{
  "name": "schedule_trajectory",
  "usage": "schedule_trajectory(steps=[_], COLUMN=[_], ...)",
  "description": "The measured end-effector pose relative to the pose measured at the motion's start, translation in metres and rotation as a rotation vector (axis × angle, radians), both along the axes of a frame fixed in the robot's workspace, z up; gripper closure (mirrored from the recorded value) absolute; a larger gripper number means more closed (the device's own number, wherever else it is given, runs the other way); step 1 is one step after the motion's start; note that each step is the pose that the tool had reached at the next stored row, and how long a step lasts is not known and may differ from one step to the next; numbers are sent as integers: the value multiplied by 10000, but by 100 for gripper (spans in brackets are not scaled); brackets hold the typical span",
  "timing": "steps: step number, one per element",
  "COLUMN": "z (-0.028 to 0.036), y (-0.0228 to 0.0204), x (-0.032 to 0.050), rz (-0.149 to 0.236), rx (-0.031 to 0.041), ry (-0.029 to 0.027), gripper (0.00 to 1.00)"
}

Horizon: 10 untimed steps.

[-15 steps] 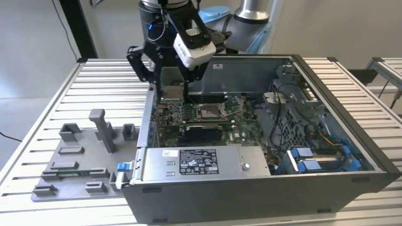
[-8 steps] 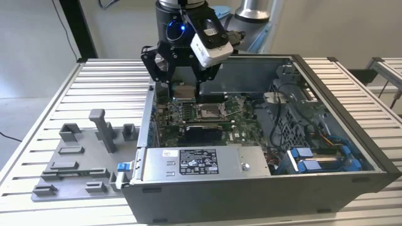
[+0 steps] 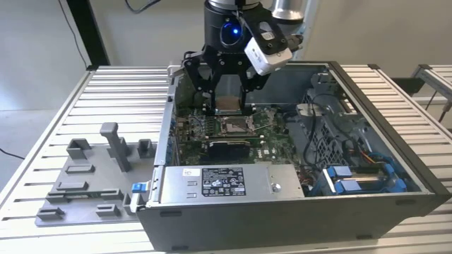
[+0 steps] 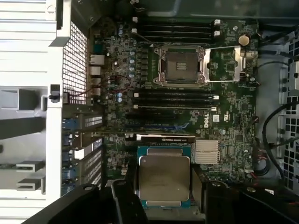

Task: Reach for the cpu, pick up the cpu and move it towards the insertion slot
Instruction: 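Pick up the cpu and move it towards the insertion slot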

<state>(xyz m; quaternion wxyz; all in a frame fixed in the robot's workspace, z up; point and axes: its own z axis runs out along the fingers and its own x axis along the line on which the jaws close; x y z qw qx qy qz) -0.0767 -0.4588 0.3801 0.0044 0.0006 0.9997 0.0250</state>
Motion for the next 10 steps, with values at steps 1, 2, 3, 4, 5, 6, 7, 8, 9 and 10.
schedule_trajectory(steps=[1,2,3,4,5,6,7,8,9,10], z=[0,0,0,0,0,0,1,0,0,0], y=[0,0,0,0,0,-1,-1,-1,0,0], x=[45,88,134,181,215,232,235,238,241,242], rz=[0,0,0,0,0,0,0,-1,-1,-1], rx=[0,0,0,0,0,-1,-1,0,0,0], ry=[0,0,0,0,0,0,1,0,0,0], gripper=[100,100,100,100,100,100,100,100,100,100])
